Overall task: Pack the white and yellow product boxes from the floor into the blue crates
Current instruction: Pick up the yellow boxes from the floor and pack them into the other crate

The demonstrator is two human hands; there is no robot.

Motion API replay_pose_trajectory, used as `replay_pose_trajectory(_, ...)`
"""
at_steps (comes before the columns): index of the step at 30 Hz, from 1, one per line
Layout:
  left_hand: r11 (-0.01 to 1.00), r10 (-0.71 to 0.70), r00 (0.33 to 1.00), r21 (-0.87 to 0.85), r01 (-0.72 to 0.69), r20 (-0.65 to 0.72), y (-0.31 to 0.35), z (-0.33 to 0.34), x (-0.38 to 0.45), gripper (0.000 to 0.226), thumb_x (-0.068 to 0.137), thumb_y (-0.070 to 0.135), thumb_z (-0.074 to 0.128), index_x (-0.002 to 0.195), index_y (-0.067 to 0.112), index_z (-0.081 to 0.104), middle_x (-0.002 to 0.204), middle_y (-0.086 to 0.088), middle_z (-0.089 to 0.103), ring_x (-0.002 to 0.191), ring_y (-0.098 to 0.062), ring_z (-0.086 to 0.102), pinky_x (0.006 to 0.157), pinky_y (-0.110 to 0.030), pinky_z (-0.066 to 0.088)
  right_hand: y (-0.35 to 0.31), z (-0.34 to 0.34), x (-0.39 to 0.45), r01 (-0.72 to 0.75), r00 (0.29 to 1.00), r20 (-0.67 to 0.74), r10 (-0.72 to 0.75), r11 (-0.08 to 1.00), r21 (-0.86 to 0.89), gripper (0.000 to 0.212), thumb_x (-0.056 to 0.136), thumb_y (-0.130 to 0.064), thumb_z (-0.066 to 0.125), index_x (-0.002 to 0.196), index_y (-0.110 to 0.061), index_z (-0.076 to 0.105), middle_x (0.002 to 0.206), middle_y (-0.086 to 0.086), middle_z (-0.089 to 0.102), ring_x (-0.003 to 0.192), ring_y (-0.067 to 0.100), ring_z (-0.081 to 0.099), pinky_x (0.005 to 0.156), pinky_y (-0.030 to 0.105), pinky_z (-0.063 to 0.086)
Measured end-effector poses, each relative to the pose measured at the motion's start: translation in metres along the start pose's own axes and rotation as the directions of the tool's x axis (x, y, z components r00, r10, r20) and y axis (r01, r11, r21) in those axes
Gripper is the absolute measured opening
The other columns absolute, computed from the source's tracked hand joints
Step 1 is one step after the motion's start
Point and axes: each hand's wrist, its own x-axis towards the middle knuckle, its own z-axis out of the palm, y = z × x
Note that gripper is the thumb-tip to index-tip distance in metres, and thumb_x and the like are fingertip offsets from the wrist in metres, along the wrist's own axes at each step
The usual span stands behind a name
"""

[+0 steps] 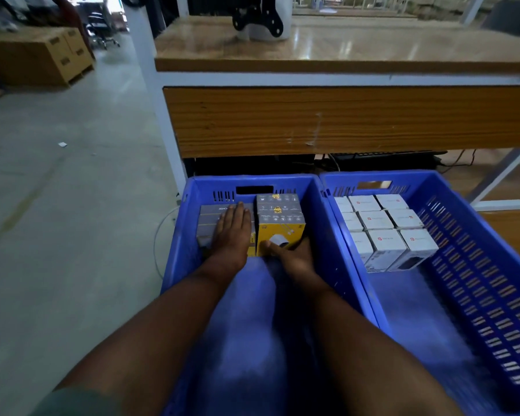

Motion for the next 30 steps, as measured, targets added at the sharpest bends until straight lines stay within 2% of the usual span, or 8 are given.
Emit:
replay_pose_trajectory(3, 0.999, 0.018, 1.000, -0.048, -0.017, 0.024, -0.002, -0.010, -0.010, 0.091, 0.089, 0.005, 0.060, 0.161, 0.007, 0.003, 0.169, -0.013, -0.006, 0.156, -0.031, -0.007, 0.127, -0.043, 0.002, -0.011, -0.004, -0.016, -0.102, 0.994, 0.044, 0.102, 0.995, -0.015, 0.050, 0.074, -0.003, 0.090, 0.117, -0.005, 0.065, 0.112, 0.007, 0.072, 0.090, 0.019, 0.069, 0.057, 0.017, 0.054)
replay_pose_trajectory(9, 0.993, 0.010, 1.000, -0.114, -0.011, -0.008, 0.007, -0.042, -0.043, 0.089, 0.087, 0.015, 0.068, 0.158, 0.004, 0.017, 0.166, -0.016, 0.015, 0.155, -0.031, 0.011, 0.127, -0.041, 0.013, -0.039, -0.003, -0.041, -0.171, 0.984, 0.010, 0.177, 0.962, -0.215, 0.053, 0.084, -0.015, 0.084, 0.129, 0.003, 0.063, 0.133, 0.019, 0.066, 0.121, 0.035, 0.064, 0.103, 0.044, 0.052)
replay_pose_trajectory(11, 0.984, 0.001, 0.999, -0.176, -0.010, -0.050, 0.008, -0.055, -0.057, 0.077, 0.087, 0.015, 0.068, 0.154, 0.004, 0.031, 0.160, -0.016, 0.032, 0.150, -0.031, 0.027, 0.123, -0.039, 0.025, -0.050, 0.000, -0.059, -0.203, 0.975, 0.041, 0.218, 0.951, -0.232, 0.053, 0.085, -0.025, 0.082, 0.128, -0.002, 0.062, 0.126, 0.017, 0.067, 0.112, 0.033, 0.066, 0.100, 0.043, 0.054)
replay_pose_trajectory(14, 0.943, -0.084, 0.991, -0.330, 0.045, -0.103, 0.010, -0.076, -0.084, 0.054, 0.086, 0.013, 0.065, 0.138, 0.009, 0.051, 0.140, -0.013, 0.052, 0.129, -0.034, 0.052, 0.103, -0.042, 0.046, -0.069, 0.004, -0.098, -0.168, 0.968, 0.149, 0.204, 0.961, -0.221, 0.028, 0.090, -0.031, 0.075, 0.109, -0.012, 0.066, 0.099, 0.011, 0.068, 0.085, 0.024, 0.062, 0.092, 0.048, 0.056)
replay_pose_trajectory(18, 0.842, -0.233, 0.967, -0.519, 0.149, -0.100, 0.010, -0.096, -0.128, 0.060, 0.084, 0.026, 0.064, 0.143, 0.017, 0.054, 0.144, -0.010, 0.057, 0.130, -0.029, 0.055, 0.108, -0.040, 0.046, -0.088, 0.003, -0.146, 0.014, 0.966, 0.254, 0.040, 0.978, -0.209, 0.021, 0.094, -0.029, 0.070, 0.106, -0.012, 0.068, 0.104, 0.011, 0.073, 0.095, 0.028, 0.069, 0.093, 0.052, 0.058)
replay_pose_trajectory(22, 0.772, -0.346, 0.906, -0.623, 0.128, -0.244, 0.016, -0.118, -0.188, 0.051, 0.083, 0.016, 0.071, 0.133, 0.009, 0.063, 0.130, -0.012, 0.067, 0.121, -0.027, 0.062, 0.101, -0.029, 0.044, -0.103, 0.001, -0.206, -0.032, 0.924, 0.379, 0.052, 0.998, -0.057, 0.014, 0.100, -0.029, 0.063, 0.107, -0.019, 0.070, 0.111, 0.003, 0.072, 0.096, 0.019, 0.069, 0.077, 0.038, 0.056)
replay_pose_trajectory(26, 0.722, -0.398, 0.858, -0.688, 0.073, -0.326, 0.007, -0.136, -0.257, 0.045, 0.082, 0.023, 0.070, 0.126, 0.012, 0.068, 0.122, -0.006, 0.072, 0.113, -0.022, 0.067, 0.099, -0.033, 0.051, -0.095, -0.005, -0.274, 0.196, 0.901, 0.406, -0.152, 0.978, -0.069, 0.018, 0.100, -0.027, 0.066, 0.112, -0.013, 0.068, 0.112, 0.008, 0.072, 0.106, 0.024, 0.070, 0.089, 0.044, 0.058)
replay_pose_trajectory(30, 0.669, -0.497, 0.772, -0.742, 0.049, -0.397, -0.024, -0.147, -0.362, 0.034, 0.086, 0.024, 0.070, 0.120, 0.019, 0.070, 0.116, 0.004, 0.073, 0.107, -0.008, 0.068, 0.097, -0.035, 0.055, -0.072, -0.002, -0.361, 0.433, 0.781, 0.515, -0.353, 0.900, -0.039, 0.010, 0.097, -0.024, 0.071, 0.105, -0.020, 0.067, 0.105, 0.007, 0.074, 0.095, 0.021, 0.072, 0.077, 0.032, 0.056)
